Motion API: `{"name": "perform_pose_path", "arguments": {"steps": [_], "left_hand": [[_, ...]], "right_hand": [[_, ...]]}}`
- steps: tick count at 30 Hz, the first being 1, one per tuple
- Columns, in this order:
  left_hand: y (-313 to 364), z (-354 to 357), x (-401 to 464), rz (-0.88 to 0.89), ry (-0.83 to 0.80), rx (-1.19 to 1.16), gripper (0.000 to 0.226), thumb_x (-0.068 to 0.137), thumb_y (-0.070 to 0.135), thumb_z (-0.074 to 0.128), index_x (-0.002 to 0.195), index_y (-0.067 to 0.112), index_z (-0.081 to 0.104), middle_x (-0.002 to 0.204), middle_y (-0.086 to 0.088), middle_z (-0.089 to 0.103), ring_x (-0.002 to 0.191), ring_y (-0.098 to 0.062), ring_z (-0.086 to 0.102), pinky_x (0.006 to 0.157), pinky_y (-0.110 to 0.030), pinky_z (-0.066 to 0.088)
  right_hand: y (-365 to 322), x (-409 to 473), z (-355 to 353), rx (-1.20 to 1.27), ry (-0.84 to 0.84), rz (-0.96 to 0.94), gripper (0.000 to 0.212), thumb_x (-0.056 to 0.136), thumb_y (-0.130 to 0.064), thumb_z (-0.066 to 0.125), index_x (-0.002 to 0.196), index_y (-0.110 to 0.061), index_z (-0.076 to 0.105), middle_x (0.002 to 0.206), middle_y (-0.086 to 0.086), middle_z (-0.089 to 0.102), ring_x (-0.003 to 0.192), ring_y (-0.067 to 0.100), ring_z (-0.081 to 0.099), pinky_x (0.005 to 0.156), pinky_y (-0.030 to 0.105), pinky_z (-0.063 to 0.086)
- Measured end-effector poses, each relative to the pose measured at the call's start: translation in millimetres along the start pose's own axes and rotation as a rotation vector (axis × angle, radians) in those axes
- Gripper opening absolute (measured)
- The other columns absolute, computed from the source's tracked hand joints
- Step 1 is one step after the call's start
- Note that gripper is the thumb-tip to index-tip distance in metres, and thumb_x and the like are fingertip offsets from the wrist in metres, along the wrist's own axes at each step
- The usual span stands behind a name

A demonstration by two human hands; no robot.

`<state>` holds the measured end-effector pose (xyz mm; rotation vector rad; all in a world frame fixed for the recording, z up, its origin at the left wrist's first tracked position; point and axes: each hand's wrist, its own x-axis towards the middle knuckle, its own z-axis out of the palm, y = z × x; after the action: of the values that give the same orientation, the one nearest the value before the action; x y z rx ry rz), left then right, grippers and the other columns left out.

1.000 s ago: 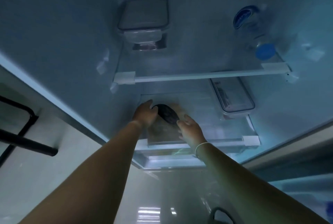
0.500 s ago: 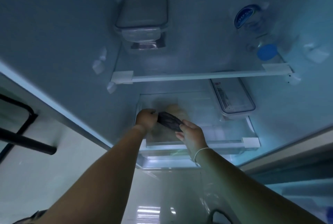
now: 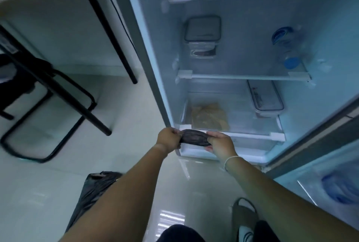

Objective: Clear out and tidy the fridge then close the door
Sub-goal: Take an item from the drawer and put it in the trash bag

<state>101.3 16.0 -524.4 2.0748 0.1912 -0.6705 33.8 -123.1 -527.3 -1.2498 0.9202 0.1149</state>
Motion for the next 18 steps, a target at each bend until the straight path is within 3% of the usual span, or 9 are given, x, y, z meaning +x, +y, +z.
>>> {"name": "perform_pose_path", "arguments": {"steps": [4, 8, 12, 14, 16, 18], "left_hand": [[-31, -46, -44, -0.052, 0.063, -0.089, 0.024, 0.091, 0.005, 0.050, 0.068, 0.008, 0.055, 0.061, -0.008, 0.051, 0.049, -0.018, 0.048, 0.040, -0.016, 0.050], [-68, -90, -79, -0.112, 0.143, -0.172, 0.029, 0.093, 0.004, 0.047, 0.065, 0.009, 0.055, 0.060, -0.009, 0.049, 0.051, -0.021, 0.046, 0.036, -0.018, 0.047], [-106, -132, -110, -0.165, 0.271, -0.189, 0.031, 0.091, 0.000, 0.047, 0.063, 0.006, 0.057, 0.074, -0.015, 0.057, 0.059, -0.029, 0.054, 0.041, -0.023, 0.052], [-123, -151, -121, -0.186, 0.330, -0.199, 0.030, 0.090, -0.002, 0.047, 0.063, 0.004, 0.059, 0.078, -0.015, 0.057, 0.061, -0.027, 0.054, 0.040, -0.021, 0.052], [-136, -167, -129, -0.197, 0.377, -0.142, 0.029, 0.088, 0.002, 0.049, 0.061, 0.005, 0.060, 0.073, -0.017, 0.055, 0.065, -0.028, 0.052, 0.053, -0.029, 0.050], [-146, -183, -136, -0.206, 0.418, -0.055, 0.028, 0.085, 0.007, 0.050, 0.058, 0.008, 0.055, 0.068, -0.019, 0.048, 0.071, -0.024, 0.045, 0.065, -0.033, 0.038]], "right_hand": [[7, -43, 30, -0.138, -0.156, 0.000, 0.037, 0.088, 0.010, 0.043, 0.121, 0.003, 0.059, 0.109, 0.017, 0.061, 0.098, 0.033, 0.059, 0.079, 0.033, 0.052], [19, -80, 67, -0.279, -0.321, 0.021, 0.035, 0.090, 0.004, 0.045, 0.123, 0.000, 0.058, 0.103, 0.012, 0.056, 0.082, 0.024, 0.057, 0.064, 0.020, 0.048], [37, -114, 107, -0.374, -0.453, 0.022, 0.034, 0.090, 0.001, 0.047, 0.122, -0.001, 0.059, 0.101, 0.012, 0.056, 0.064, 0.013, 0.052, 0.071, 0.025, 0.052], [45, -128, 128, -0.389, -0.503, 0.022, 0.035, 0.090, 0.001, 0.047, 0.122, -0.002, 0.059, 0.099, 0.012, 0.056, 0.064, 0.013, 0.052, 0.075, 0.027, 0.053], [52, -138, 144, -0.421, -0.553, 0.007, 0.037, 0.090, 0.000, 0.046, 0.124, -0.004, 0.059, 0.093, 0.009, 0.057, 0.070, 0.014, 0.054, 0.067, 0.020, 0.050], [59, -143, 159, -0.499, -0.606, -0.043, 0.040, 0.089, -0.002, 0.047, 0.127, -0.008, 0.057, 0.093, 0.006, 0.057, 0.081, 0.015, 0.055, 0.071, 0.020, 0.049]]}}
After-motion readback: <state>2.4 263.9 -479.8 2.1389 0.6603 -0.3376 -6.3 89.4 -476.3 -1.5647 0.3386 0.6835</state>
